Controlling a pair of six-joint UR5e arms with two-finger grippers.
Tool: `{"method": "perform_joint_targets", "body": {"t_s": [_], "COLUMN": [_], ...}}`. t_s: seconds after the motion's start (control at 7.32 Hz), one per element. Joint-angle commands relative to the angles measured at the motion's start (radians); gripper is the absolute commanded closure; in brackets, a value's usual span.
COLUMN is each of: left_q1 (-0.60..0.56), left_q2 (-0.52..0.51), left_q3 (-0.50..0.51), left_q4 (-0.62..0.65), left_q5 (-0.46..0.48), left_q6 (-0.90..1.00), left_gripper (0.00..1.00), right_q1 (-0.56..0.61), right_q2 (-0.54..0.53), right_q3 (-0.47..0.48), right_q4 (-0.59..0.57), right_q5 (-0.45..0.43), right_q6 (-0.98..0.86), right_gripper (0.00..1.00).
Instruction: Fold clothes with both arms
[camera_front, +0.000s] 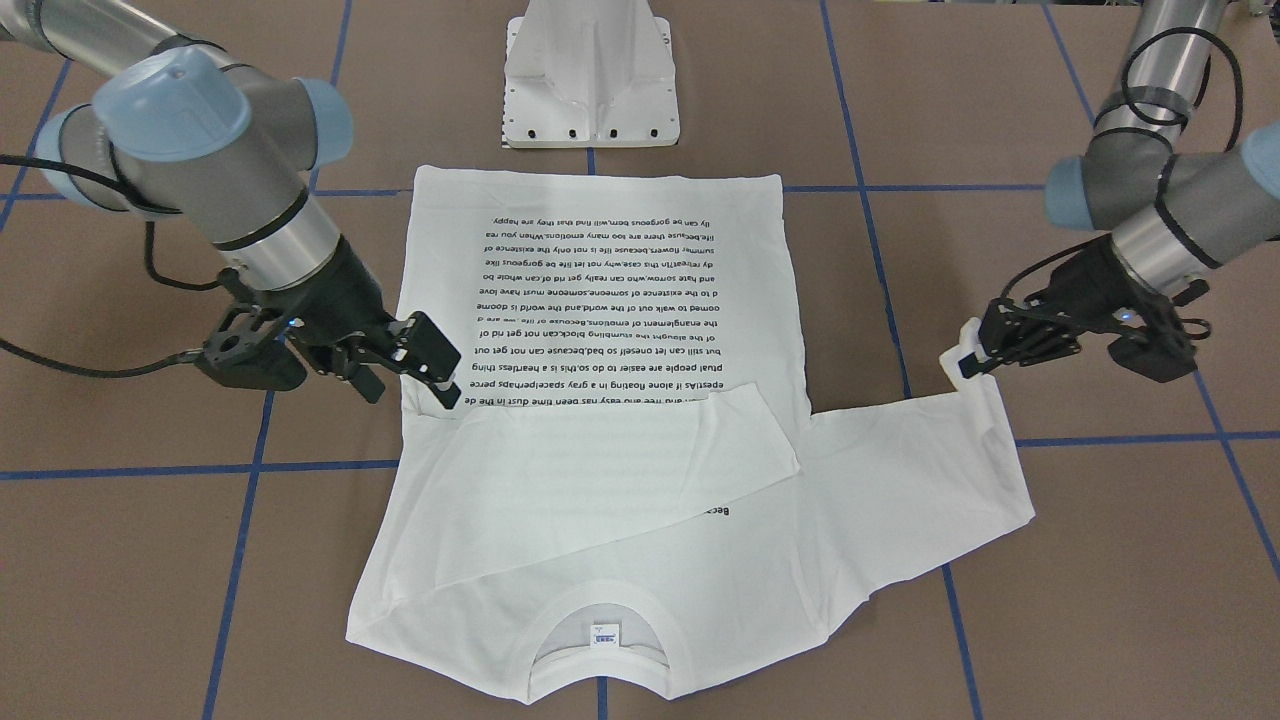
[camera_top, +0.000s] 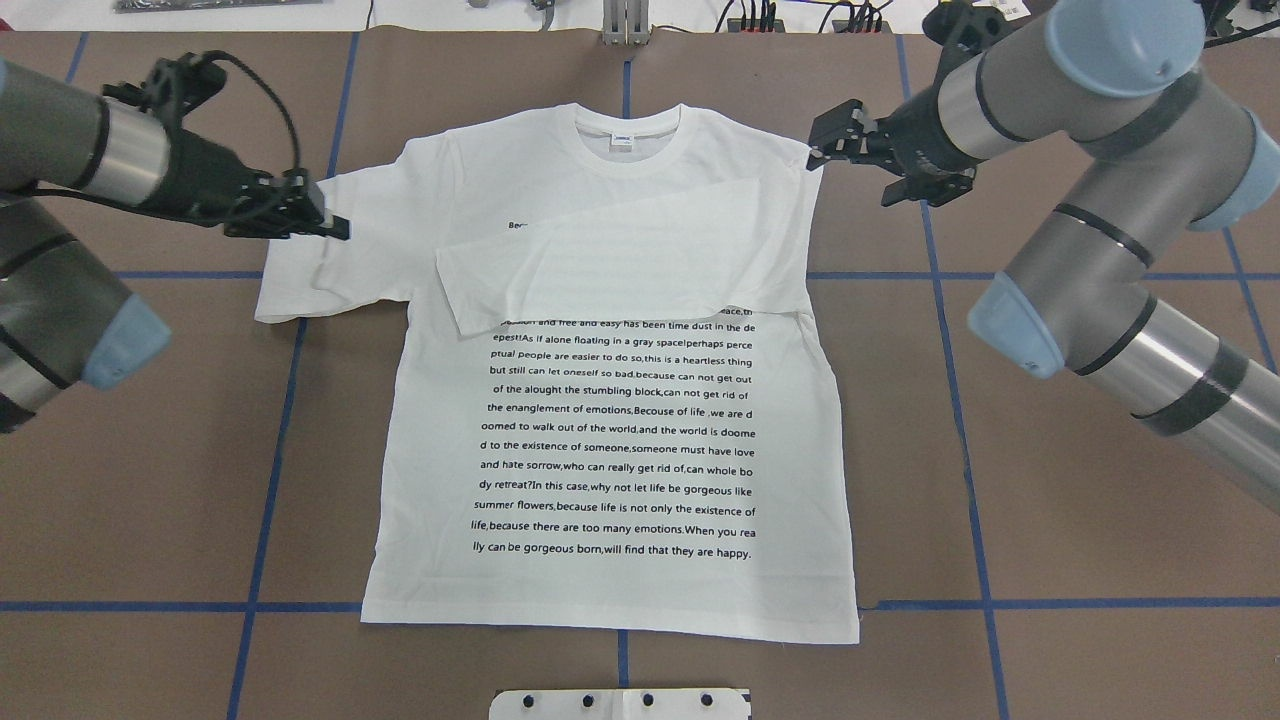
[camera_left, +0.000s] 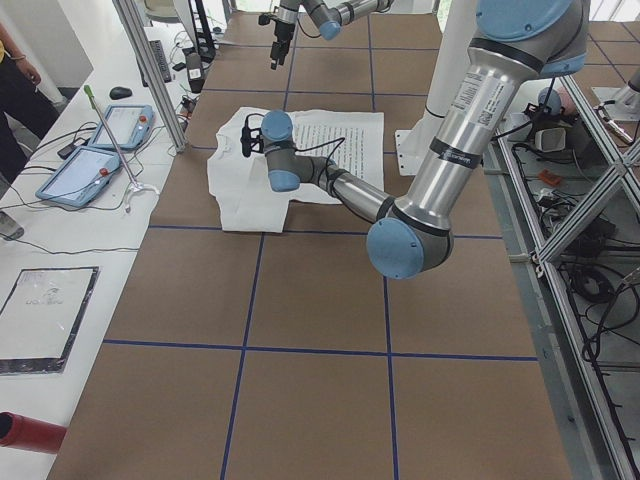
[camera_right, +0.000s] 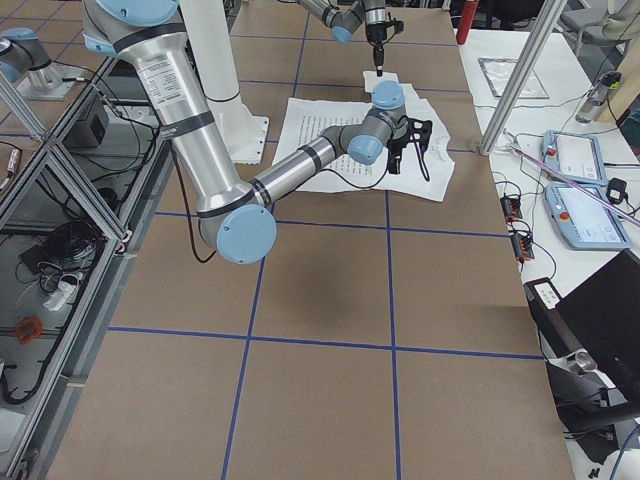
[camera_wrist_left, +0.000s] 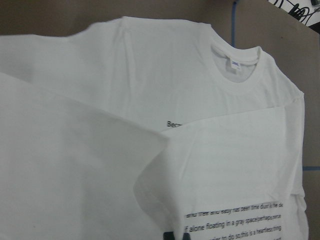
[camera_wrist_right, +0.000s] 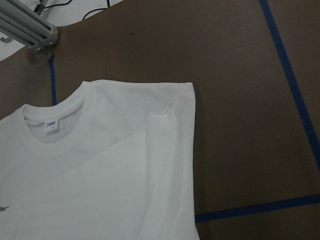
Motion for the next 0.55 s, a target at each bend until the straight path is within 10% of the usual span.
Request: {"method": "perform_joint_targets", "body": {"t_s": [0.0,0.41], "left_q1": [0.107,0.296], "left_q2": [-0.229,-0.434], "left_q3": [0.020,0.216], "left_q4": [0.112,0.141], "left_q5": [0.159,0.437], "left_q6": [-0.137,-0.164], "left_gripper": [1.00,1.00], "right_q1": [0.037,0.050], "right_q2": [-0.051,-0.062], "right_q3": [0.001,-0.004], "right_q4": [0.000,0.000], "right_q5": [0.012,0.009], "right_q6": [-0.062,-0.068], "right_gripper": [0.01,0.01]}}
